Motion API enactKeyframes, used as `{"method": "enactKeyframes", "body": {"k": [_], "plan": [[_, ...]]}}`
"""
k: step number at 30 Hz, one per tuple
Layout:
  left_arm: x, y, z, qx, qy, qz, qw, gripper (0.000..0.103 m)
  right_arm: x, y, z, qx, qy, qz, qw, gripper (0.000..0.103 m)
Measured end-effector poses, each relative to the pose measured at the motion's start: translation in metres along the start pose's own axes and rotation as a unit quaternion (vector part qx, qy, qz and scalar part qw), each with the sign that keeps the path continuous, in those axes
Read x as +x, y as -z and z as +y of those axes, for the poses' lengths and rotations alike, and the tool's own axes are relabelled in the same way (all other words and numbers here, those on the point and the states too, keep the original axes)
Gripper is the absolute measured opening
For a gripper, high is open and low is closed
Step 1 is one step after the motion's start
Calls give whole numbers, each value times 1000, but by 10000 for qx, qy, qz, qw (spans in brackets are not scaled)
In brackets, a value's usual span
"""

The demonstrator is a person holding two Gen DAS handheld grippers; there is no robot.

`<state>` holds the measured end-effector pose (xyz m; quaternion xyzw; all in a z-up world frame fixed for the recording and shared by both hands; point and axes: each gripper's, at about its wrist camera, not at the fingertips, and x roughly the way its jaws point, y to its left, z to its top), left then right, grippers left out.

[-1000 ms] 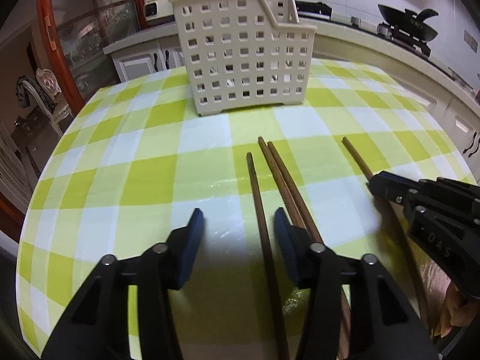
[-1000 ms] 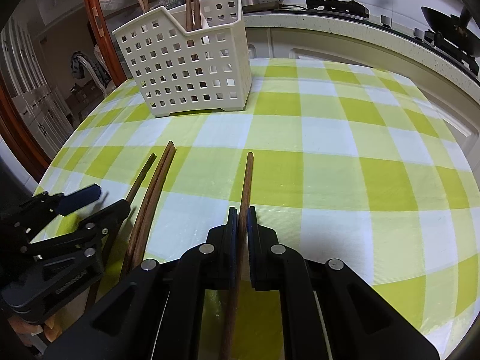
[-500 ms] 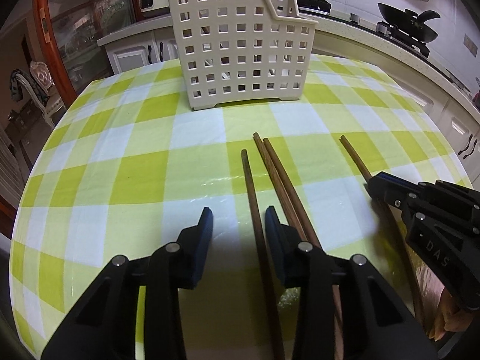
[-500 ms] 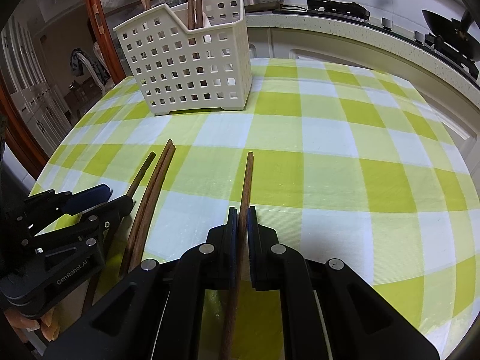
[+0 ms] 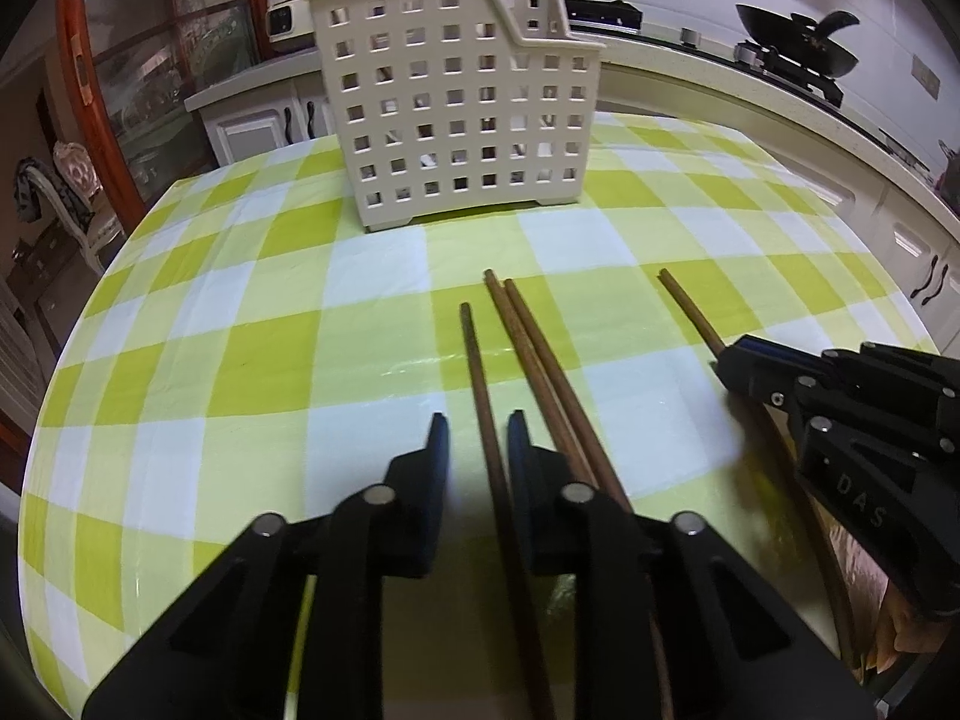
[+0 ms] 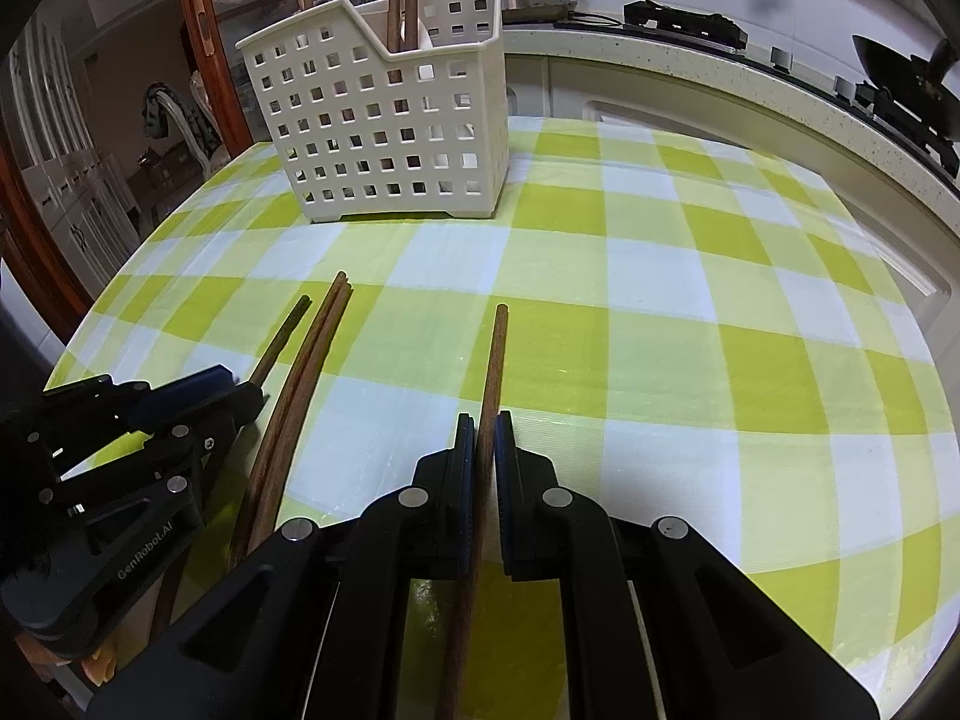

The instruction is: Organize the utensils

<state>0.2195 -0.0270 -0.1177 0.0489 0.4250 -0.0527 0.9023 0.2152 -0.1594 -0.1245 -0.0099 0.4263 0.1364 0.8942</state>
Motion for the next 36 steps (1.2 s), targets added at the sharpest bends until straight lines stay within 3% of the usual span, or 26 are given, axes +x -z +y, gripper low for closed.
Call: {"method": "enactKeyframes", "body": {"k": [4,13,32,36], "plan": [[0,0,-1,15,47,-8,10000,7,0,0,-1,42,-52,-4,10000,8],[-3,0,8,-158,267,0,9995,6,-2,1,-4,108,-128,-57,9998,7],[-91,-13,43,-491,416,-1005,9929,6,-86,-23,13,-79,-397,-1271,9911,6],[-95,-12,41,-402,366,-1033,9932,6,-85,-24,14,-178,-261,-1175,9926,7]]}}
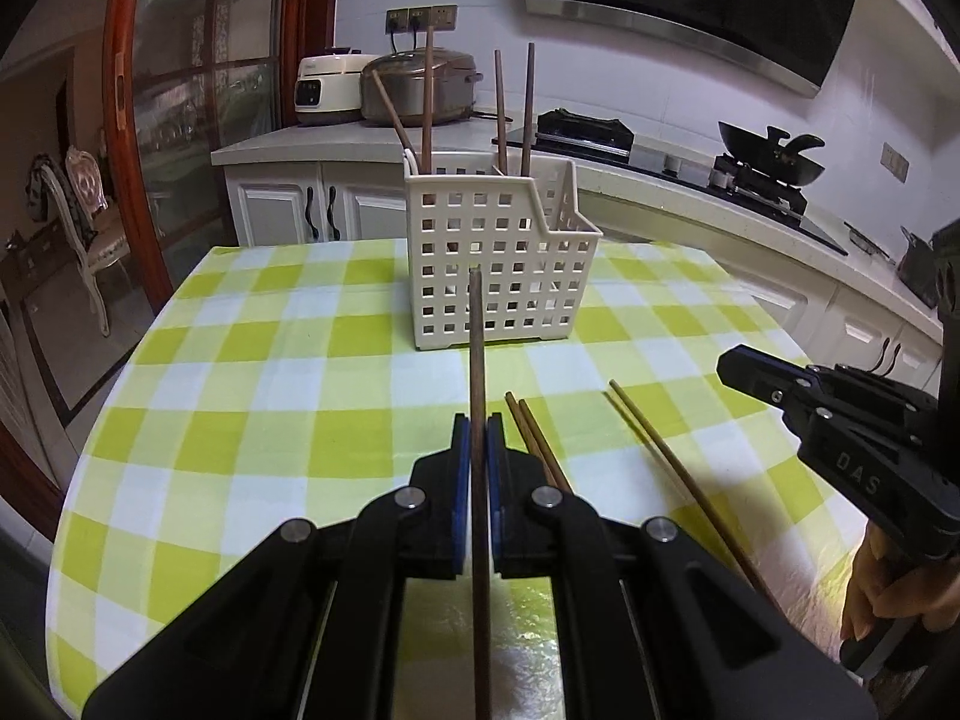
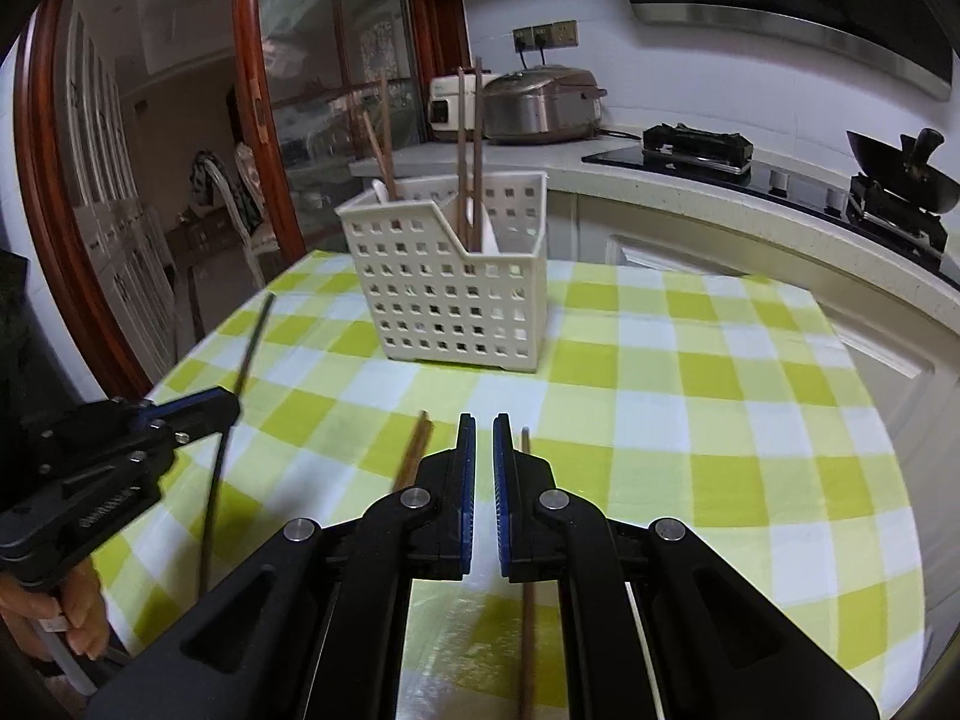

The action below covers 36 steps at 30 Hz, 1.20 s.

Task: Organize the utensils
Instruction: 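Carry the chopstick upright with the right tool to above the caddy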

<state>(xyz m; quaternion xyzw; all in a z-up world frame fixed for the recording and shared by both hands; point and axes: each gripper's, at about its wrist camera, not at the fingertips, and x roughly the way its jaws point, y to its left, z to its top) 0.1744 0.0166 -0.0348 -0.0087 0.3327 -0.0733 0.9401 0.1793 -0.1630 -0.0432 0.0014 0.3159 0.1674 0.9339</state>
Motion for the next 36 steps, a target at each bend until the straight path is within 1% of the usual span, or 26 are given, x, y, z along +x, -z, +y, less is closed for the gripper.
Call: {"method": "enactKeyframes", "body": {"k": [2,3,4,6,7,8,9,10,11,12,13,15,16,17,18,19,21,23,25,29,32,36], "plan": [[3,2,0,-11,4,60,10000,6,12,3,-6,62,26,264,9996,7],[4,3,0,-19,5,79,10000,6,22,6,-9,7,72,483,9988,9],[6,5,0,-26,14,106,9999,6,28,8,-11,-46,142,591,9981,15],[8,7,0,-19,17,128,9999,6,40,14,-13,-116,177,833,9963,29],[9,7,0,-17,21,138,9999,6,46,16,-13,-139,146,966,9951,47],[10,7,1,-24,30,148,9999,6,50,18,-11,-182,144,982,9949,56],[11,7,0,-30,39,152,9999,6,54,19,-8,-265,133,998,9946,56],[11,7,0,-24,38,150,9999,6,57,20,-6,-335,141,1045,9939,54],[12,7,0,-19,32,152,9999,6,62,21,-4,-403,183,1105,9929,48],[12,7,0,-11,33,156,9999,6,68,21,-3,-435,228,1192,9917,44],[12,7,0,-7,35,155,9999,6,74,21,-4,-424,254,1281,9905,37],[11,8,1,-4,32,143,9999,6,85,23,-7,-392,317,1479,9877,32],[11,8,2,0,28,144,9999,6,91,25,-8,-419,355,1592,9857,27],[11,8,2,-1,25,145,9999,6,93,27,-8,-460,341,1590,9856,20],[11,8,3,-12,19,144,9999,6,93,28,-7,-493,310,1587,9856,15],[11,7,4,-24,18,143,9999,6,92,30,-6,-553,301,1590,9853,7],[11,7,4,-43,30,147,9999,6,91,32,-2,-638,362,1578,9847,6],[9,6,3,-25,36,133,9999,6,87,32,-3,-569,316,1496,9866,6],[7,6,1,18,36,112,9999,6,74,28,-5,-431,283,1229,9911,6],[1,2,0,30,38,41,10000,6,41,7,-9,-253,219,592,9977,6],[-5,-1,-1,27,31,-44,10000,6,20,-7,-10,-189,175,242,9994,6],[-14,-6,-3,41,30,-158,9999,6,-4,-17,-11,-137,96,-124,9998,6]]}}
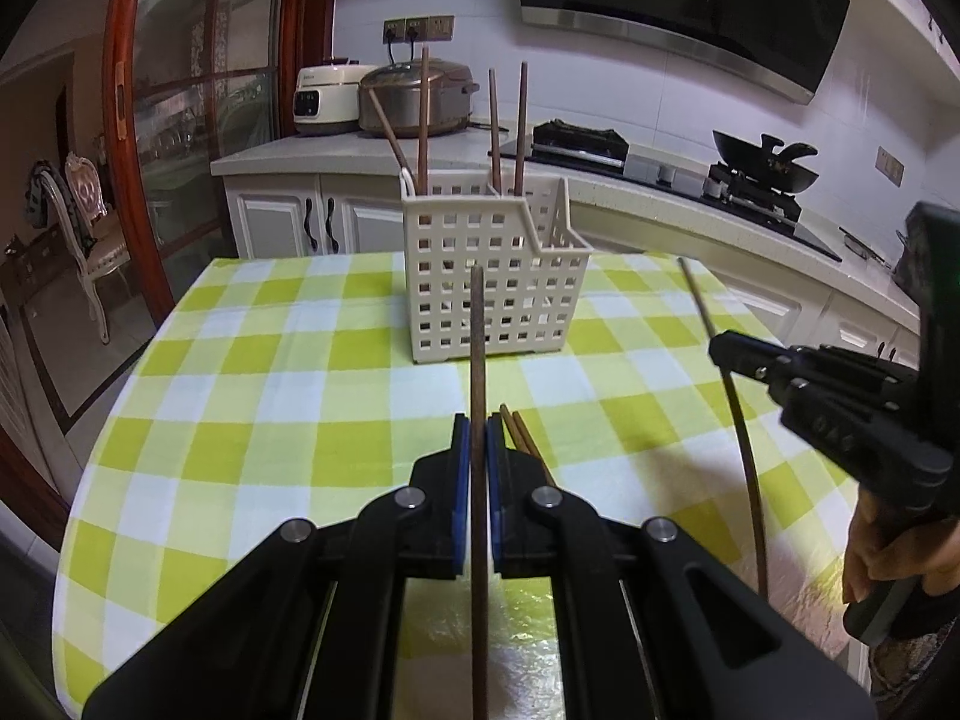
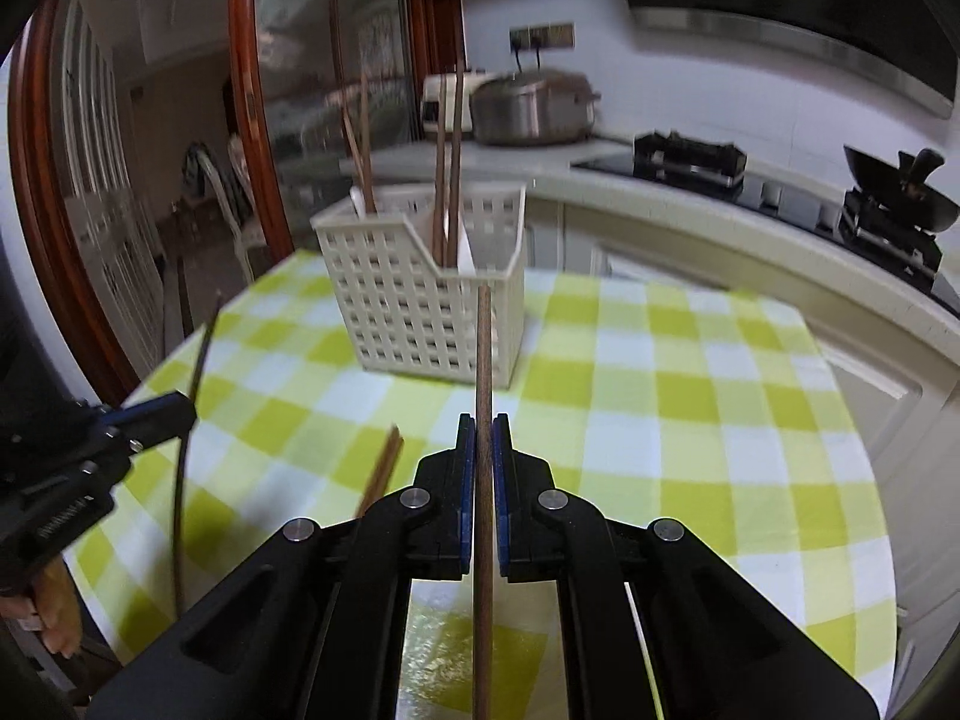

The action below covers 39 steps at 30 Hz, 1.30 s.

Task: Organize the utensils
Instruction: 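Carry the chopstick upright with the right tool to above the caddy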

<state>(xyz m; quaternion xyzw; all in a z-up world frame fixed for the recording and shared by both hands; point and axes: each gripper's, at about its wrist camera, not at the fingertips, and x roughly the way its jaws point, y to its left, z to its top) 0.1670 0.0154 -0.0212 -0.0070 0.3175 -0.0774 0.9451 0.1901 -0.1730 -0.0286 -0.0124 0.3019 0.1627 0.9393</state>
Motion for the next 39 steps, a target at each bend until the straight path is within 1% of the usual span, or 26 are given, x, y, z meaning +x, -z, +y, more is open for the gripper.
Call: {"method": "enactKeyframes", "body": {"k": [7,13,19,25,32,39], "plan": [[-14,-6,-3,70,-29,-174,9998,6,-31,-9,6,-52,-76,-479,9988,6],[-27,-8,-5,107,-77,-343,9993,6,-48,-8,10,-96,-117,-706,9974,6],[-38,-11,-9,188,-176,-555,9981,6,-59,-7,16,-163,-105,-816,9965,6],[-45,-14,-11,209,-205,-667,9973,6,-70,-9,19,-191,-161,-1004,9946,6],[-46,-19,-14,272,-206,-740,9967,6,-72,-12,21,-228,-137,-1059,9940,6],[-48,-30,-17,373,-242,-884,9951,6,-74,-22,24,-291,-118,-1144,9929,6]]}}
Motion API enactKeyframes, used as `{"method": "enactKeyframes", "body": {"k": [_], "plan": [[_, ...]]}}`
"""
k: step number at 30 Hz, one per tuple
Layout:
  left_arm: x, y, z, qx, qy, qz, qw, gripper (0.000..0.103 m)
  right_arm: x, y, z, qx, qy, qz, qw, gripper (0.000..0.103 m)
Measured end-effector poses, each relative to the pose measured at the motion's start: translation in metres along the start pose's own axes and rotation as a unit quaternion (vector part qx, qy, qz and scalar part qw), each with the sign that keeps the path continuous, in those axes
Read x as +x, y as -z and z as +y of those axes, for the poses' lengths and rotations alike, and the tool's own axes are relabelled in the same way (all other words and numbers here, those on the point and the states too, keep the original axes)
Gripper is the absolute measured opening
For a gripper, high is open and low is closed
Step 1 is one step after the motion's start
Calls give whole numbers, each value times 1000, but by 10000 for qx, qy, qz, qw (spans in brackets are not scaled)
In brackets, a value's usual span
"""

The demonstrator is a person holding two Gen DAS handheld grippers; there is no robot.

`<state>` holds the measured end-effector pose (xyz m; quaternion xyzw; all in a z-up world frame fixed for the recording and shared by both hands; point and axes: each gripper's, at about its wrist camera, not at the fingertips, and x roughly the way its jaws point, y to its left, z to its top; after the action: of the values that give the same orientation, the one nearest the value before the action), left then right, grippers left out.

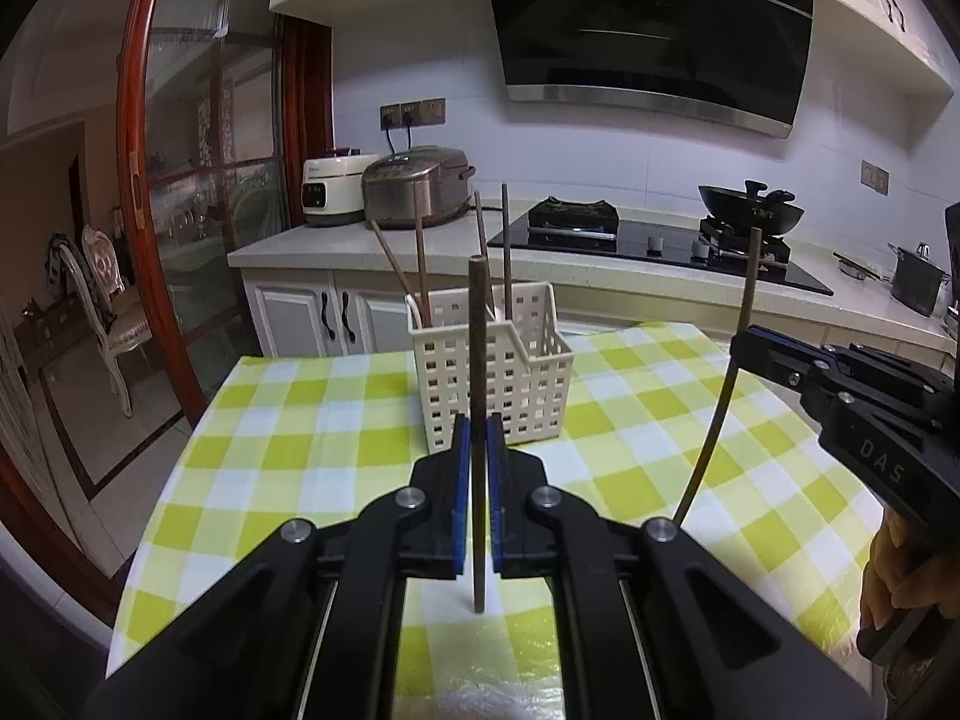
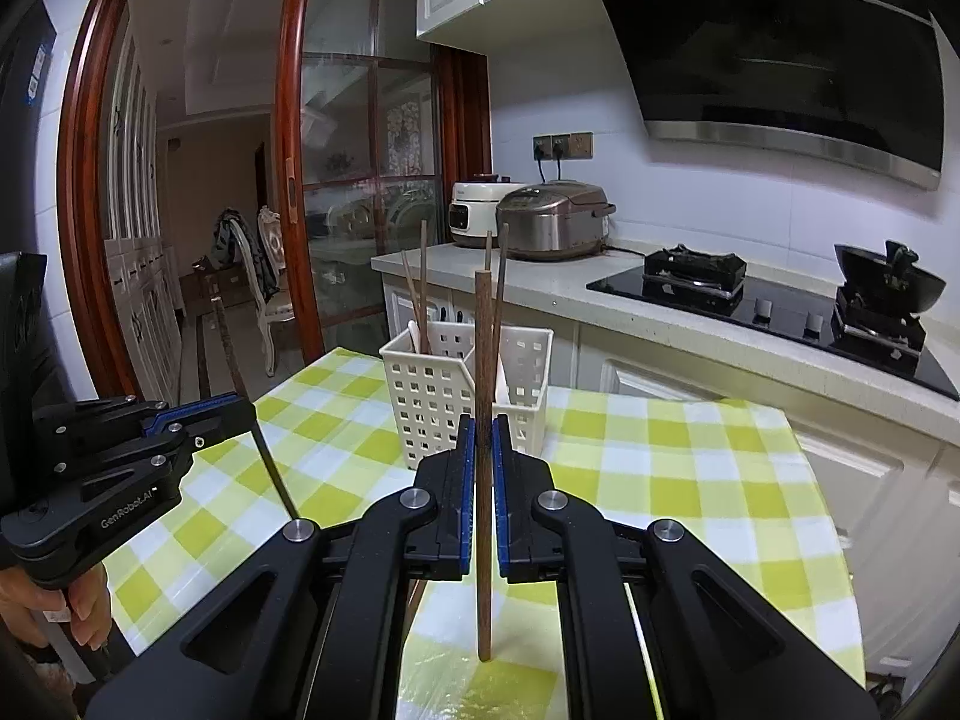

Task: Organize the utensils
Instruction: 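Carry the chopstick upright with the right tool to above the caddy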

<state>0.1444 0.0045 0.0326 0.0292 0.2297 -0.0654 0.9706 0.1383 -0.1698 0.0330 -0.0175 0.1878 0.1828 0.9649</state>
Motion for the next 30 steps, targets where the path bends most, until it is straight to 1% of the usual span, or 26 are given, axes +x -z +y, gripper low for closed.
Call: {"method": "enactKeyframes", "body": {"k": [9,16,22,30], "plan": [[3,-20,5,-26,39,-102,9999,5,12,-20,-3,-55,31,-116,9999,6],[9,-38,5,76,65,-131,9999,5,20,-42,-6,-107,80,-262,9996,6],[17,-67,8,96,149,-166,9997,5,35,-71,-11,-116,79,-331,9994,6],[21,-116,19,72,103,-392,9992,5,57,-108,-21,-94,96,-417,9990,6]]}}
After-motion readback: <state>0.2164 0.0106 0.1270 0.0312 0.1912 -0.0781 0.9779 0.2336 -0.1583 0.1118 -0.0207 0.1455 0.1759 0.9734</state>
